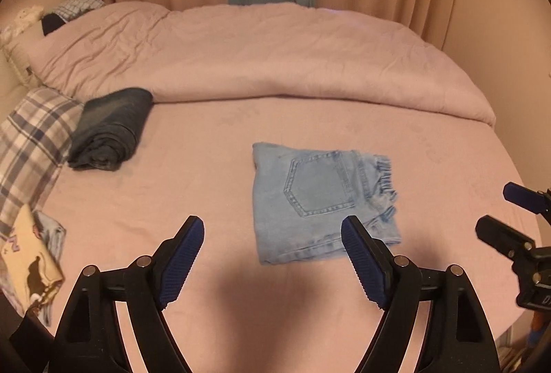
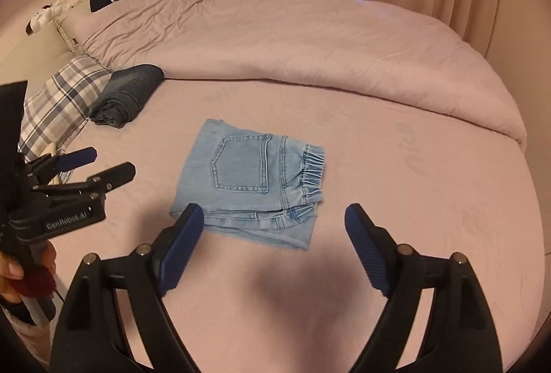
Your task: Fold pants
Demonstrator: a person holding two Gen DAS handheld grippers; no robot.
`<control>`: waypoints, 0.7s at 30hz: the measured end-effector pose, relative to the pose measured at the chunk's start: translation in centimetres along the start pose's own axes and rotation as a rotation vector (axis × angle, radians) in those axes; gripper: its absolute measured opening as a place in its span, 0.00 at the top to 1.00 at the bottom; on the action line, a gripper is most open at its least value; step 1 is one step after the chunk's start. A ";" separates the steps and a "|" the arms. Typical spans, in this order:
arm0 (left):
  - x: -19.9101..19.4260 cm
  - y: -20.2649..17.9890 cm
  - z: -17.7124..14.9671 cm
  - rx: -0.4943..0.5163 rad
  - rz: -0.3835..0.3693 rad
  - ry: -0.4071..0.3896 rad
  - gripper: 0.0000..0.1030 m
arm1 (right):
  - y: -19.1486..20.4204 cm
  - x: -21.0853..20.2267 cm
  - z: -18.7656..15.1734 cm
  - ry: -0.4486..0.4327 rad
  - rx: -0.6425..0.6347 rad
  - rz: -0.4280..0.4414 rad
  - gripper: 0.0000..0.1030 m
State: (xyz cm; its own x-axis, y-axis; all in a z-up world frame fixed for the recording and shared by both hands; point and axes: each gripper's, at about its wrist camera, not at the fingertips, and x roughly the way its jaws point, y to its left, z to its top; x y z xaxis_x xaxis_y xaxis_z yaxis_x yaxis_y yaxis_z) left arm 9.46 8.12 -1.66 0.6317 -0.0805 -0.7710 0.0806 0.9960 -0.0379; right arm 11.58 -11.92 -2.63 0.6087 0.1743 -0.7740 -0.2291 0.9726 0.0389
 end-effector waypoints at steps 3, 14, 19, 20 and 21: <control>-2.0 -0.5 0.1 0.012 0.007 -0.030 0.20 | 0.5 -1.8 -0.1 -0.014 -0.036 -0.014 0.16; -5.1 -1.3 0.0 0.040 0.067 -0.076 0.20 | 1.3 -5.7 -0.4 -0.056 -0.060 -0.007 0.16; -5.5 -1.4 -0.3 0.045 0.069 -0.079 0.20 | 1.7 -6.0 -0.6 -0.063 -0.068 -0.001 0.16; -5.5 -1.5 -0.3 0.046 0.070 -0.081 0.20 | 1.9 -6.1 -0.7 -0.064 -0.067 -0.001 0.16; -5.5 -1.5 -0.3 0.049 0.068 -0.081 0.20 | 1.9 -6.1 -0.8 -0.065 -0.067 0.002 0.16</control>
State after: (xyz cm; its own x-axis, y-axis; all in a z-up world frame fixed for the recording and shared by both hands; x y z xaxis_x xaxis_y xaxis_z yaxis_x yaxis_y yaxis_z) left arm 5.66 7.12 2.46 0.6974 -0.0177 -0.7165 0.0717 0.9964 0.0452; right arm 6.85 -11.22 1.70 0.6557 0.1880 -0.7313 -0.2792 0.9602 -0.0035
